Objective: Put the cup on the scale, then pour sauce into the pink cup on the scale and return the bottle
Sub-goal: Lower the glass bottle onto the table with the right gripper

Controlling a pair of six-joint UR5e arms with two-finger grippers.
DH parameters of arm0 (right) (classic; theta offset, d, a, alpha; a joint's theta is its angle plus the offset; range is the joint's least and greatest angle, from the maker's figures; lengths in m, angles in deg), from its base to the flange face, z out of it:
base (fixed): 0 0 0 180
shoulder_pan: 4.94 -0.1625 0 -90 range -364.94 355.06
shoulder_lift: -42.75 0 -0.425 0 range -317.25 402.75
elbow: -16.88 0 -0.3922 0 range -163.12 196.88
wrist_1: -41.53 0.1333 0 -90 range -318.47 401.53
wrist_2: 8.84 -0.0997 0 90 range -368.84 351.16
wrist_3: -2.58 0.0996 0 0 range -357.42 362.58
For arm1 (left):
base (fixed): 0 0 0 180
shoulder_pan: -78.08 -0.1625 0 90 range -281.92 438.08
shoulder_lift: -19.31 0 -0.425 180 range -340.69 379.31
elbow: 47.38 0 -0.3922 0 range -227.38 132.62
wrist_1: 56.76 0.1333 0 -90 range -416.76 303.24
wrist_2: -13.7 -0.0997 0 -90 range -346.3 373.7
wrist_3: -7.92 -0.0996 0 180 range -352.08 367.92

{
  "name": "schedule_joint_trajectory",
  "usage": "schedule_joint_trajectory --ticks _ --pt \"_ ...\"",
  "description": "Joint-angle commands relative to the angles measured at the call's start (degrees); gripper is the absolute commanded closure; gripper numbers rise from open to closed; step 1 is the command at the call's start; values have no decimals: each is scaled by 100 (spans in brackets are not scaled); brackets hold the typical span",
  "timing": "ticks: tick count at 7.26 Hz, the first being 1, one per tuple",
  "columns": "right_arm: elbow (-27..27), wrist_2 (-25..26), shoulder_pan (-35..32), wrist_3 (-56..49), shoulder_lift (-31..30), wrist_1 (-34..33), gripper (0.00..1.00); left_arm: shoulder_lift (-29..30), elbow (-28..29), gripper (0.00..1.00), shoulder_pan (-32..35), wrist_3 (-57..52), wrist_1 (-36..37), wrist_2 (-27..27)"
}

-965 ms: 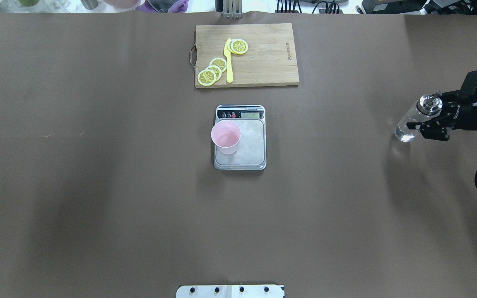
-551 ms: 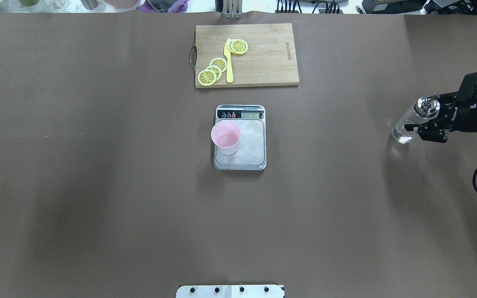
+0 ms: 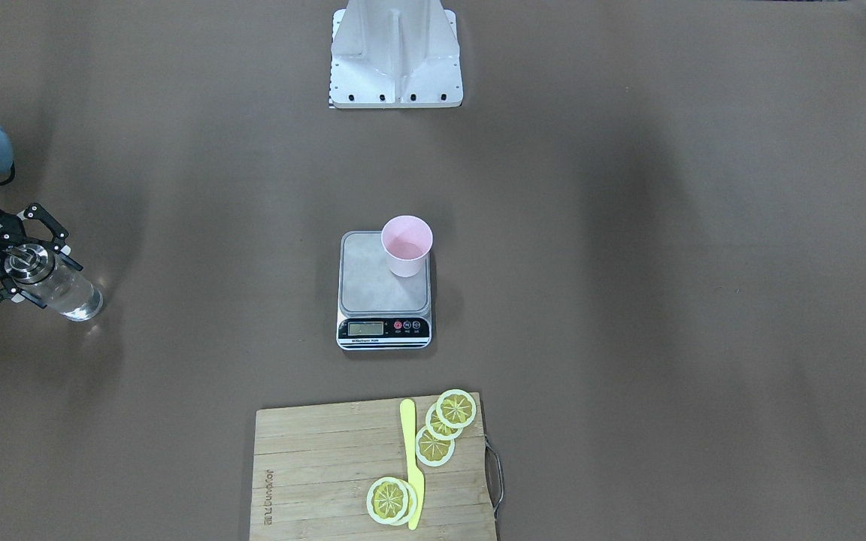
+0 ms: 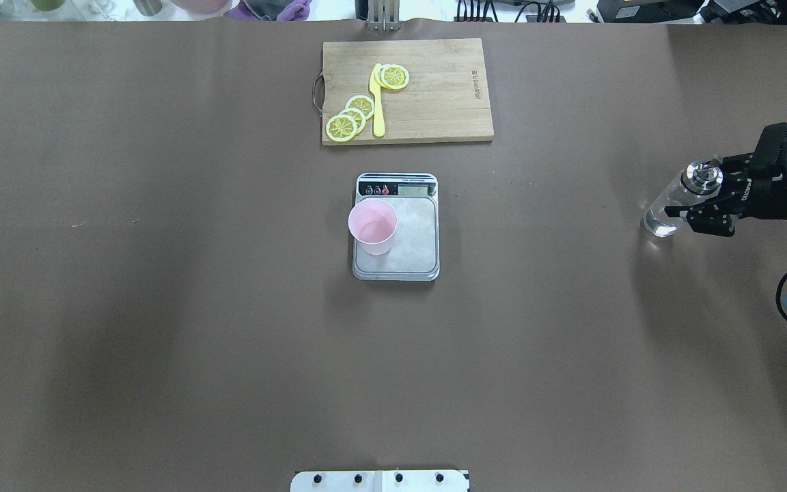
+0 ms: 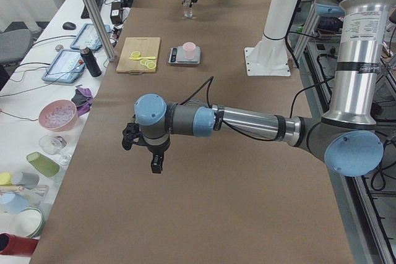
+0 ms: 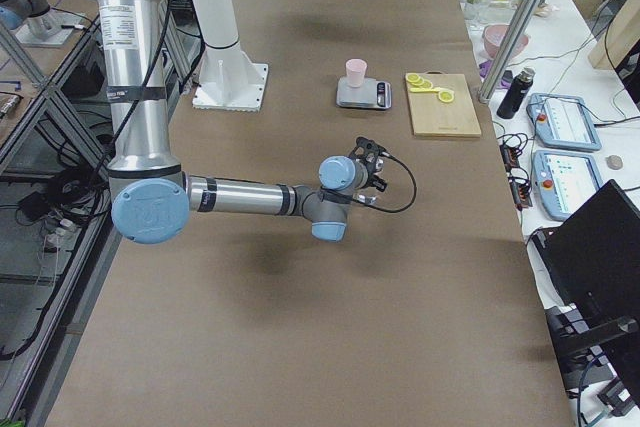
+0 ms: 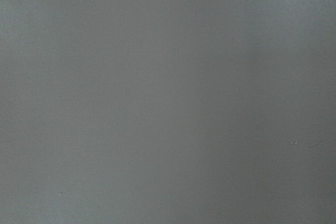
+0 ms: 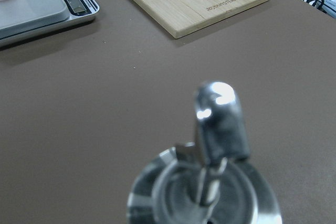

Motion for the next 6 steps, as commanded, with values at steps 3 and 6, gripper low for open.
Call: schedule_joint_trajectory --ticks 3,6 --pt "-12 -9 -3 14 3 7 36 0 -9 2 0 10 4 -6" --pt "-20 -18 -3 31 -6 7 28 0 -9 1 0 18 4 -6"
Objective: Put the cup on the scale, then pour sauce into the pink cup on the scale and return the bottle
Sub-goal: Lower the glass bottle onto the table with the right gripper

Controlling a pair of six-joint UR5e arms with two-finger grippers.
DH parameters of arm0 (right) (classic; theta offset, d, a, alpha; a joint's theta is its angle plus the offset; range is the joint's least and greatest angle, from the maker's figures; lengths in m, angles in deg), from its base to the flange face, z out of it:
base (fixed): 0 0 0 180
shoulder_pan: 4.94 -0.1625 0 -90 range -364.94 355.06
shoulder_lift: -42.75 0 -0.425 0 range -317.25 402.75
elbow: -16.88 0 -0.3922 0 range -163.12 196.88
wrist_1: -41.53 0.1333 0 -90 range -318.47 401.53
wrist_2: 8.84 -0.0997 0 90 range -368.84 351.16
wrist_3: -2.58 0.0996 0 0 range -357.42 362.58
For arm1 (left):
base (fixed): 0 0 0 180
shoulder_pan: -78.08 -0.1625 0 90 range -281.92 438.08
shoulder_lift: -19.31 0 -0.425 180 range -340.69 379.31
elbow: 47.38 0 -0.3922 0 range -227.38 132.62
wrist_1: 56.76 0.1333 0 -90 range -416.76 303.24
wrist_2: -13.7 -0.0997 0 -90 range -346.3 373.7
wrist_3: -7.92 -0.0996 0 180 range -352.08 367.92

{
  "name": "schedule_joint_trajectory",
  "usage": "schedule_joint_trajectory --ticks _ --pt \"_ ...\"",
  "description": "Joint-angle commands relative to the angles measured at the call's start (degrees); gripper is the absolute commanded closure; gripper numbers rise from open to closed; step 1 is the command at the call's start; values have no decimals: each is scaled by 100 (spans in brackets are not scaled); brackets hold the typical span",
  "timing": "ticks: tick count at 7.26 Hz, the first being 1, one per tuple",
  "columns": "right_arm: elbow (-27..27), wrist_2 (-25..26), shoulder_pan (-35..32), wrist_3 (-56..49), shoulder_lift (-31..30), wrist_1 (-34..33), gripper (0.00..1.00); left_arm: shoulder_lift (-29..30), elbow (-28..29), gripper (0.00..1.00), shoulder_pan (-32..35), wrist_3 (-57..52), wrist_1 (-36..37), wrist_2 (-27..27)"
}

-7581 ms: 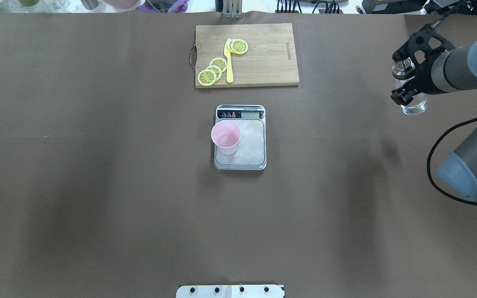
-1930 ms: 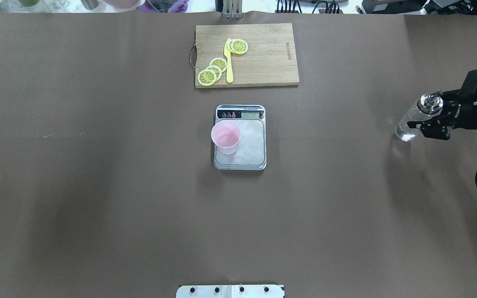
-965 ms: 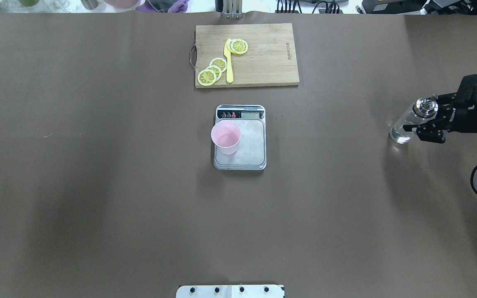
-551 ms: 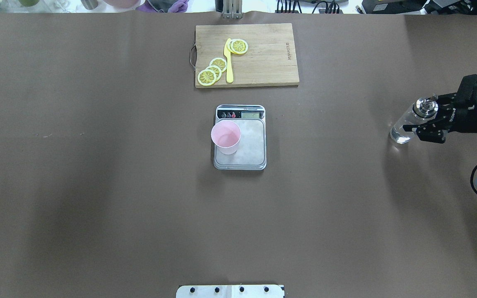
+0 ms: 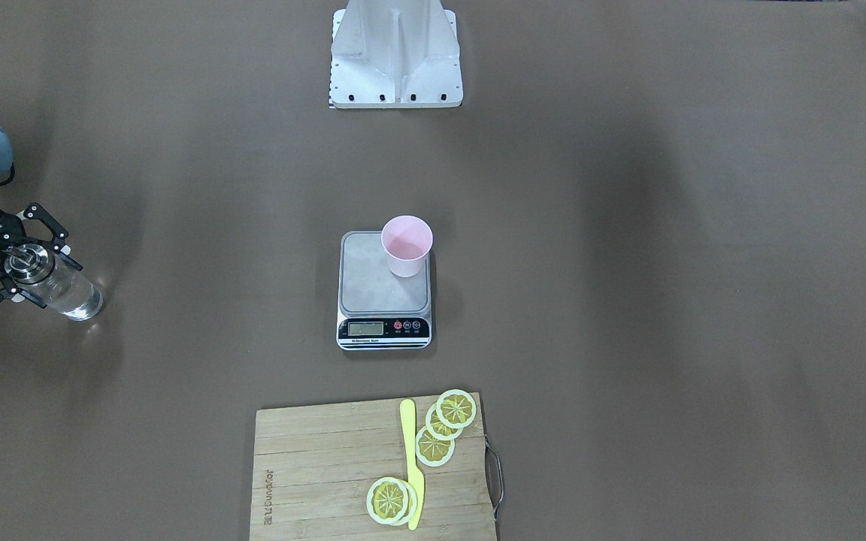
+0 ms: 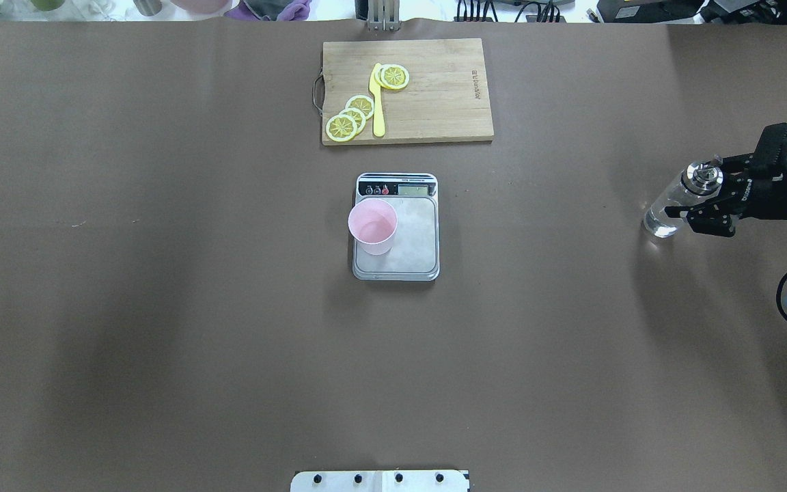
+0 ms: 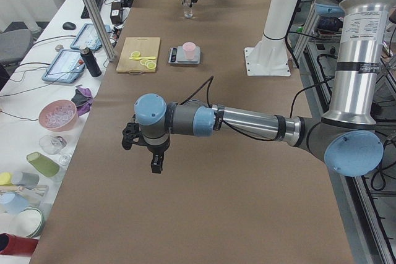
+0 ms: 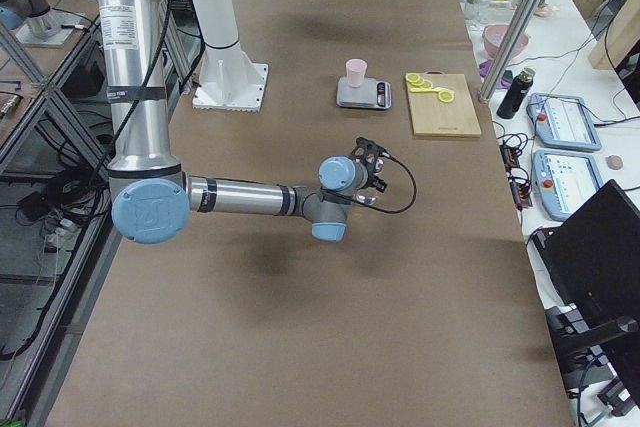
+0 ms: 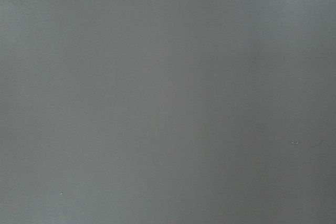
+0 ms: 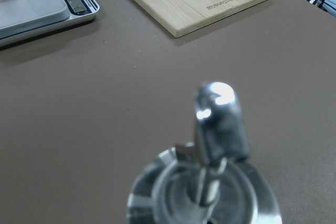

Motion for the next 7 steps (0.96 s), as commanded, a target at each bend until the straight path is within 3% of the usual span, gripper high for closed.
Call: schedule_joint_trajectory --ticks 1,6,7 --pt "-6 -1 6 10 -3 0 26 0 0 1 -9 7 0 0" --pt "-76 -10 -3 19 -47 9 20 0 0 2 -9 34 0 0" --pt "-68 -27 -11 19 -82 9 15 0 0 1 -9 34 0 0"
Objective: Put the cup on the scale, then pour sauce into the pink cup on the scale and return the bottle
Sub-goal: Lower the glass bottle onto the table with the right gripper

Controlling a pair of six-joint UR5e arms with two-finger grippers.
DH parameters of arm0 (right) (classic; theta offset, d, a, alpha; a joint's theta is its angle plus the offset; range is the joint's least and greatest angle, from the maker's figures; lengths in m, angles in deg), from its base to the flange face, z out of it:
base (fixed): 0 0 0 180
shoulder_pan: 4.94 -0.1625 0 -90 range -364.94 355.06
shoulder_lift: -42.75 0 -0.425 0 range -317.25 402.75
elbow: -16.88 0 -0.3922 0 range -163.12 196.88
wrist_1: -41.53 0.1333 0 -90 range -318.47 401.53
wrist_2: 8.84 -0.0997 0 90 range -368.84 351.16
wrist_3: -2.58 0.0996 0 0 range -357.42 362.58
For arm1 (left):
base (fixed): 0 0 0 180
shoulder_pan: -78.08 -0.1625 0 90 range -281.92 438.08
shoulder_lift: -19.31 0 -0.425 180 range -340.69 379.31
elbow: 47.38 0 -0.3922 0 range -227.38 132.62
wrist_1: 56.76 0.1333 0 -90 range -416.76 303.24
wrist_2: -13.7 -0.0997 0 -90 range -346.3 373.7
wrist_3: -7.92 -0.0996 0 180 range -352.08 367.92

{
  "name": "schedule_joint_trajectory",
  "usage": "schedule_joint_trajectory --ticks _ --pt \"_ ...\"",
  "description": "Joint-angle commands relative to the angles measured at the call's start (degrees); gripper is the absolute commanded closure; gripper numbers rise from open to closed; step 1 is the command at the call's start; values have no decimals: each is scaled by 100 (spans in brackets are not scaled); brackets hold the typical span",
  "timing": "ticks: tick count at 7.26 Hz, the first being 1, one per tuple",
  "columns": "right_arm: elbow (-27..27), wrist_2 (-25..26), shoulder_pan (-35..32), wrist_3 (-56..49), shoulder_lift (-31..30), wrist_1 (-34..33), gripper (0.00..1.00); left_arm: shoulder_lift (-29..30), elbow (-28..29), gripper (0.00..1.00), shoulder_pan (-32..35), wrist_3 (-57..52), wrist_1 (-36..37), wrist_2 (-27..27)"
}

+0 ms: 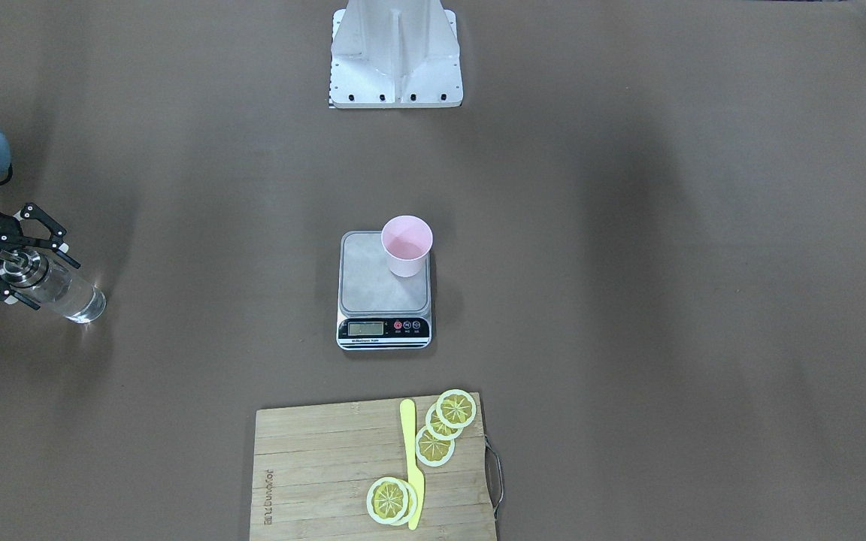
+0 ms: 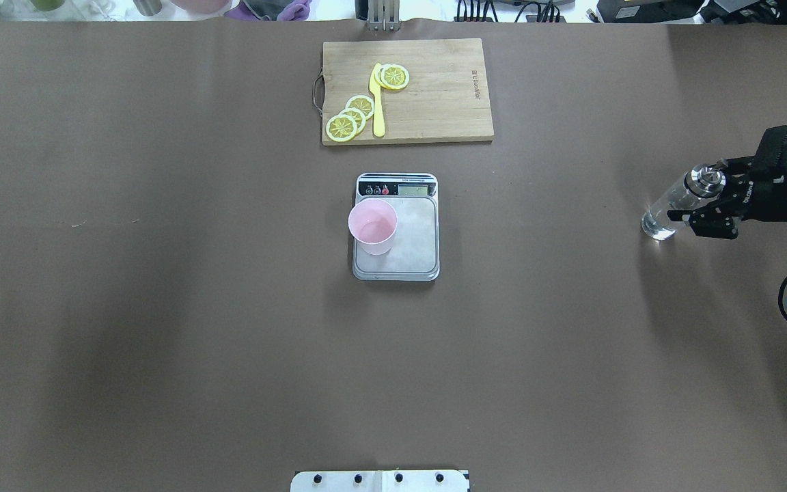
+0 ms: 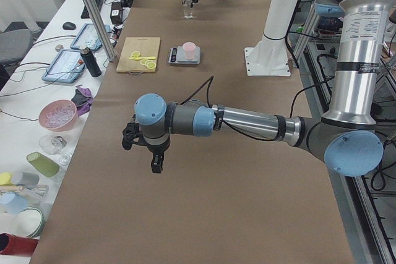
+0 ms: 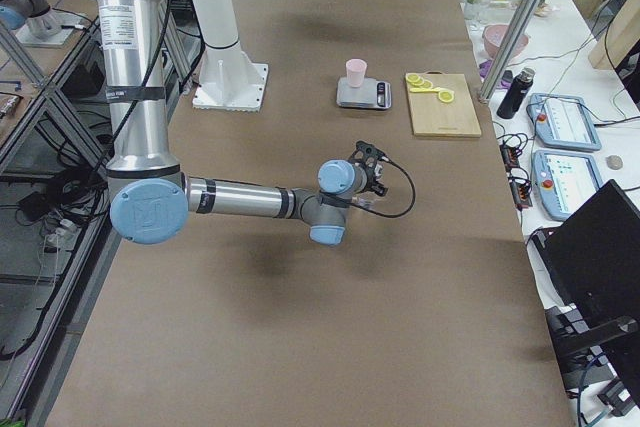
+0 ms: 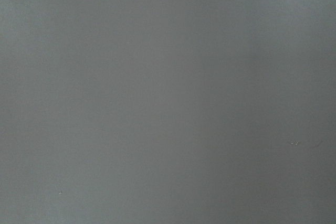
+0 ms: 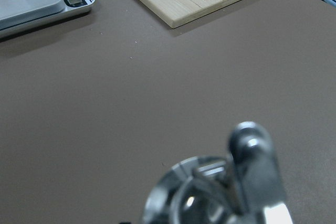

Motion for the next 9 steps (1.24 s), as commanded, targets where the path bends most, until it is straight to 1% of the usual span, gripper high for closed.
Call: schedule_joint_trajectory --ticks 1,3,5,8,9 --pt "5 -42 -6 1 -54 0 12 0 0 2 0 10 0 0" --pt "5 -78 -15 71 -71 139 10 0 0 2 0 10 0 0" --pt "23 -174 -32 133 -124 167 1 0 0 2 0 10 0 0" --pt "75 -551 -207 212 -326 158 1 0 0 2 0 10 0 -9" --pt "84 -796 -382 212 -396 150 1 0 0 2 0 10 0 -9"
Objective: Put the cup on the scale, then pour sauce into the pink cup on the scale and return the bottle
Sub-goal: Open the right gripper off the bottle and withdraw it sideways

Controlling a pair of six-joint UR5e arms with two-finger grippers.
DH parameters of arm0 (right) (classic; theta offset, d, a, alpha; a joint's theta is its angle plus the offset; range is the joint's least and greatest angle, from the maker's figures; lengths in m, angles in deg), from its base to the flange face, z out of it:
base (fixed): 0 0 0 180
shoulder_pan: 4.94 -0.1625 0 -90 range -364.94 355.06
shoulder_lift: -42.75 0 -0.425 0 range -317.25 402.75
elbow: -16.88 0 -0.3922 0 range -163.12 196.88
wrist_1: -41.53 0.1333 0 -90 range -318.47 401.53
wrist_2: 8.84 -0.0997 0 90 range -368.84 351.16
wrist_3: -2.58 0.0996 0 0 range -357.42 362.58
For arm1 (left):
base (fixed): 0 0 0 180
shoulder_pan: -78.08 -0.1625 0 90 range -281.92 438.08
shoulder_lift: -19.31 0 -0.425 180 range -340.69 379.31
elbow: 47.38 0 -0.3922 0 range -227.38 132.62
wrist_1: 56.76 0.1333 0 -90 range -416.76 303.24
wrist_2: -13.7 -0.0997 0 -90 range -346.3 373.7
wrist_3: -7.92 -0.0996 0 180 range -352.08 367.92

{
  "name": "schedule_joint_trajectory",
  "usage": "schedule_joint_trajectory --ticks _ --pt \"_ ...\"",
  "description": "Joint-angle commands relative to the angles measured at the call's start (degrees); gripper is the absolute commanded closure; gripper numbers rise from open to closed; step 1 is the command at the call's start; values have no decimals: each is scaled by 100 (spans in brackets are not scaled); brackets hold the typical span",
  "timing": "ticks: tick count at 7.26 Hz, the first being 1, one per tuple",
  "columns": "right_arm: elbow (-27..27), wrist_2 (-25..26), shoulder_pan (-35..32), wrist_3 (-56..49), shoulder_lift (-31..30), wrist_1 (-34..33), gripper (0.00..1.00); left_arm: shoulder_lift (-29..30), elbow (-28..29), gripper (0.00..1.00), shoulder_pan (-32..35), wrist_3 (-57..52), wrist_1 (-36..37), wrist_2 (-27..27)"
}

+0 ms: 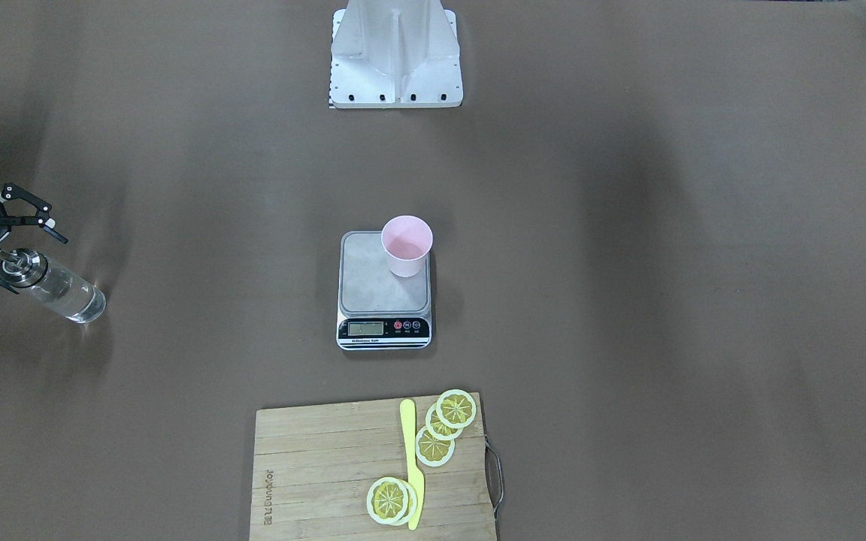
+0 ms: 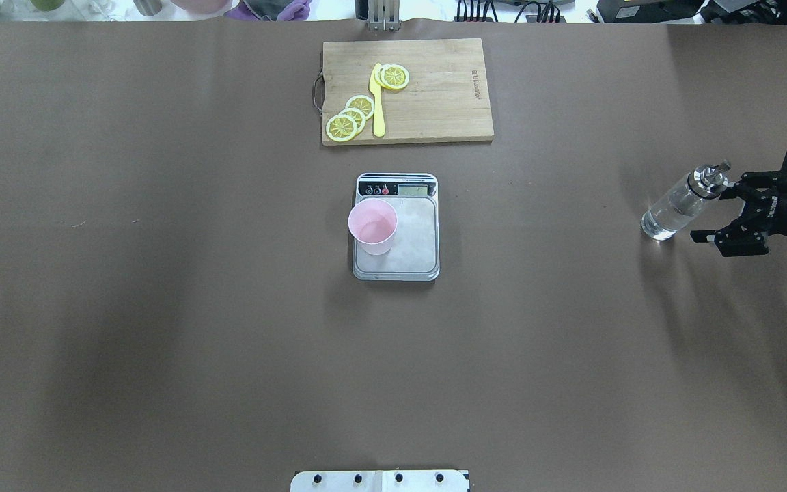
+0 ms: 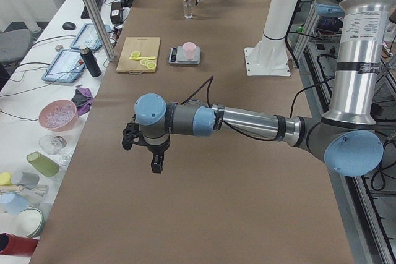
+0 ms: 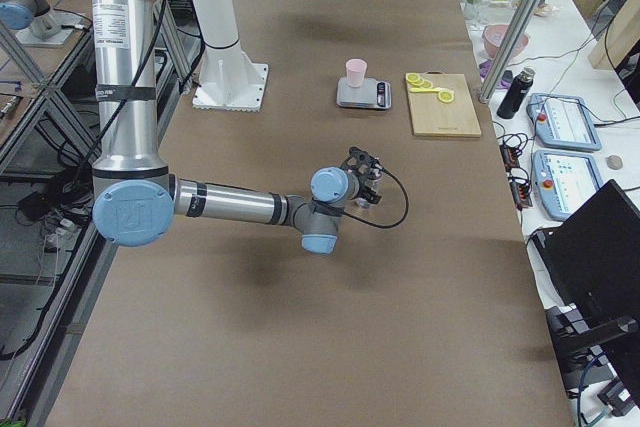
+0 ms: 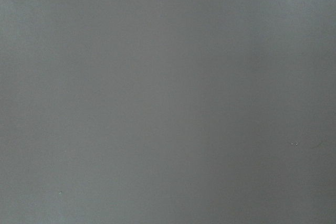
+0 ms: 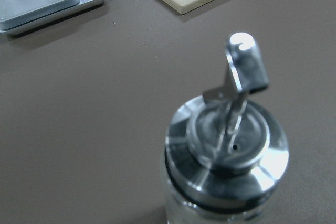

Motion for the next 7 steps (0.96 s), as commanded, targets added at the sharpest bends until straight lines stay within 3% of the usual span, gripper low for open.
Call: schedule_joint_trajectory --ticks 1,3,5,7 --pt "-1 -554 -376 8 -133 -25 1 0 0 1 0 0 0 8" --pt "-36 -915 -676 16 -247 -112 1 0 0 2 0 0 0 17" --pt "-27 -1345 -1185 60 -238 -611 0 0 0 2 -9 0 0 35" --pt "7 -1348 -1624 60 -230 -1304 0 -9 0 2 -9 0 -9 35"
